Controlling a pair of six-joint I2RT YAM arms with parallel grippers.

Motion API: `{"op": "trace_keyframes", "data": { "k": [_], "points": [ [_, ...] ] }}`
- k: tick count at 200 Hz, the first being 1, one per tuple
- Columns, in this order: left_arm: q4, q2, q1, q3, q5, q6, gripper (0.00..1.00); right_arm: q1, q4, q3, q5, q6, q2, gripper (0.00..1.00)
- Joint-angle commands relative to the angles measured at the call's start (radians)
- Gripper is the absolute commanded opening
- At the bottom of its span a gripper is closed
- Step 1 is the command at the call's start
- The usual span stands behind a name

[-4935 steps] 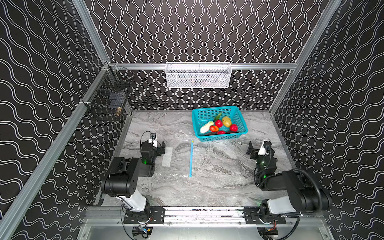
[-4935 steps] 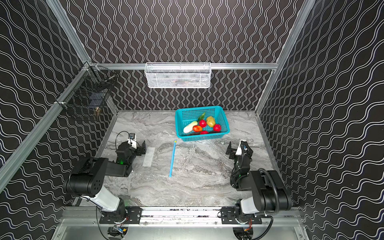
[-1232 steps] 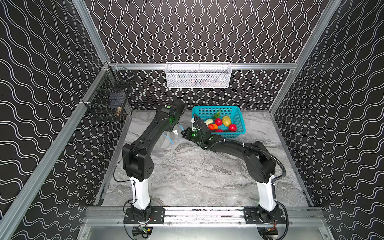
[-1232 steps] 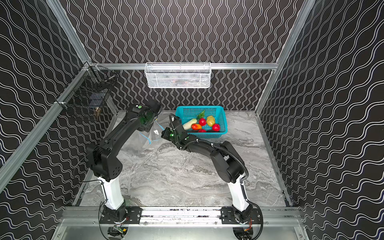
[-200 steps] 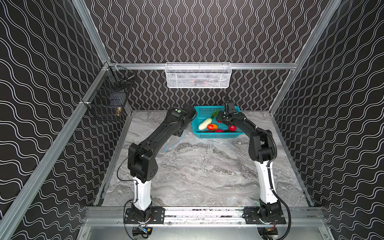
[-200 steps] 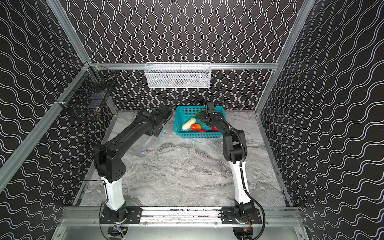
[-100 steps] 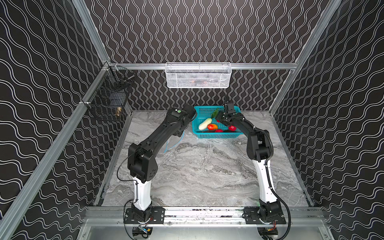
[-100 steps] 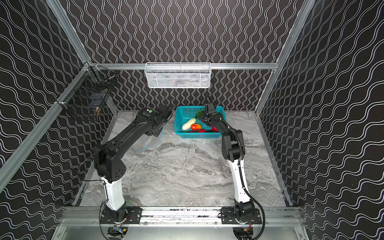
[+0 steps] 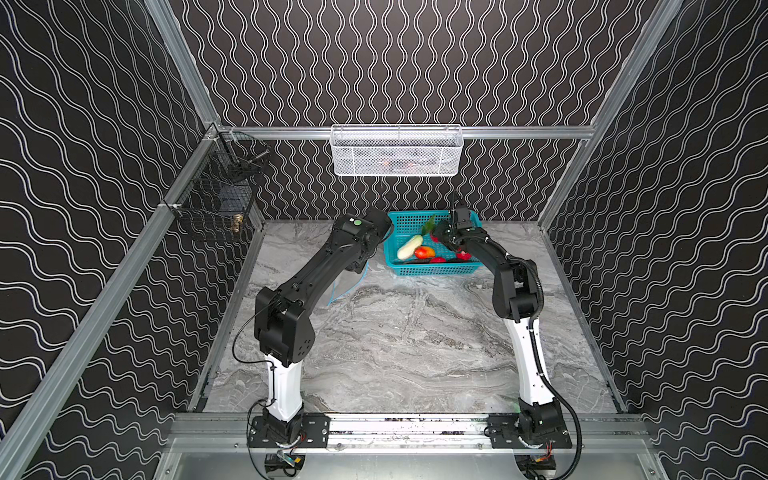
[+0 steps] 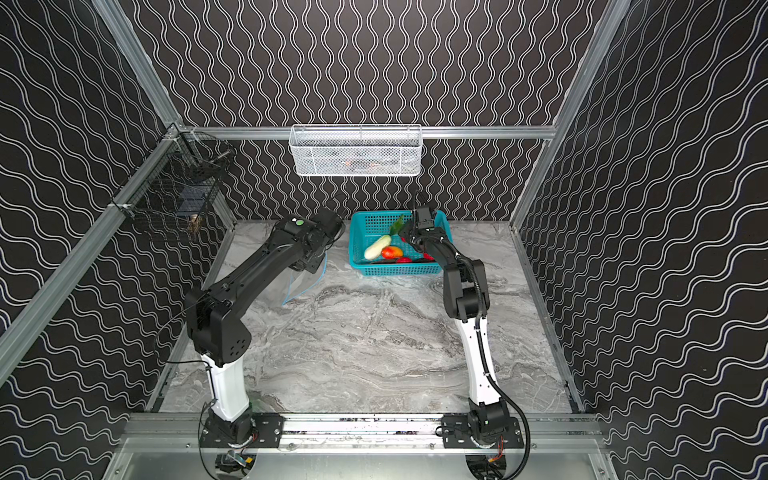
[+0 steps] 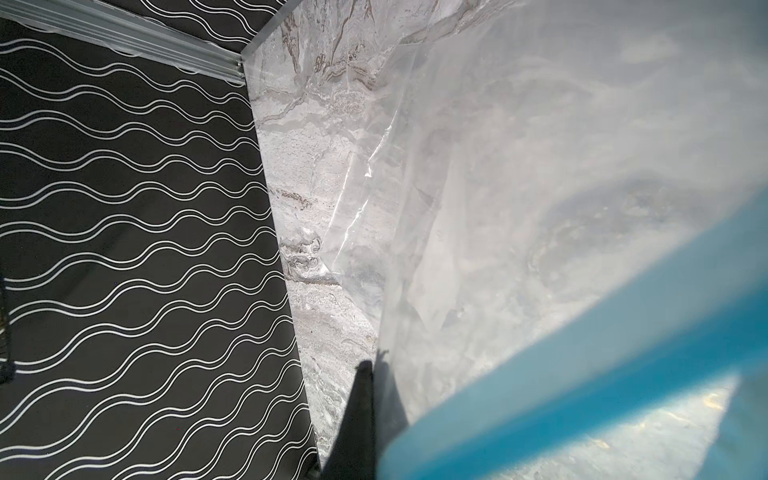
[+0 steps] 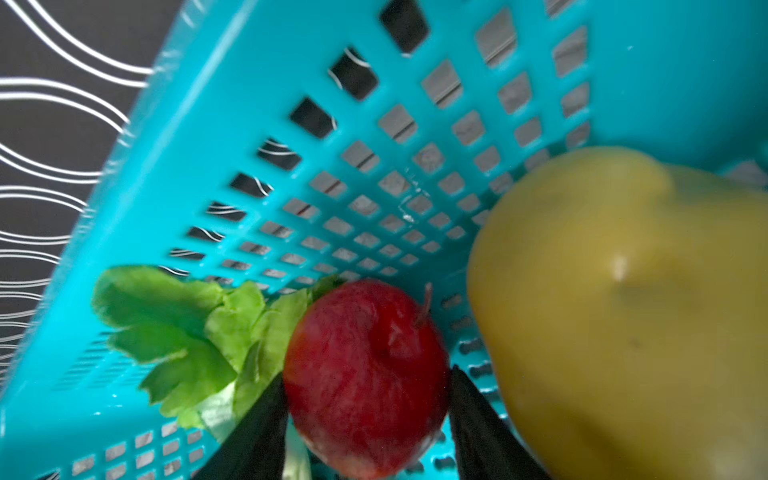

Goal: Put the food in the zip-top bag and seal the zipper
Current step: 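Close the right gripper on the red apple and lift it from the basket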

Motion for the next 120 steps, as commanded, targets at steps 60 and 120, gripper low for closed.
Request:
{"op": "trace_keyframes", "data": {
  "k": [60,120],
  "points": [
    [-0.006,-0.003,0.000,0.008,0.000,-0.010,0.00,0.000,0.146,-0.191,-0.015,0.045,-0.134,0.46],
    [-0.003,-0.009,0.000,0.005,0.002,-0.008,0.00,-0.002,0.240,-0.355,-0.044,0.050,-0.273,0.44]
  ]
}}
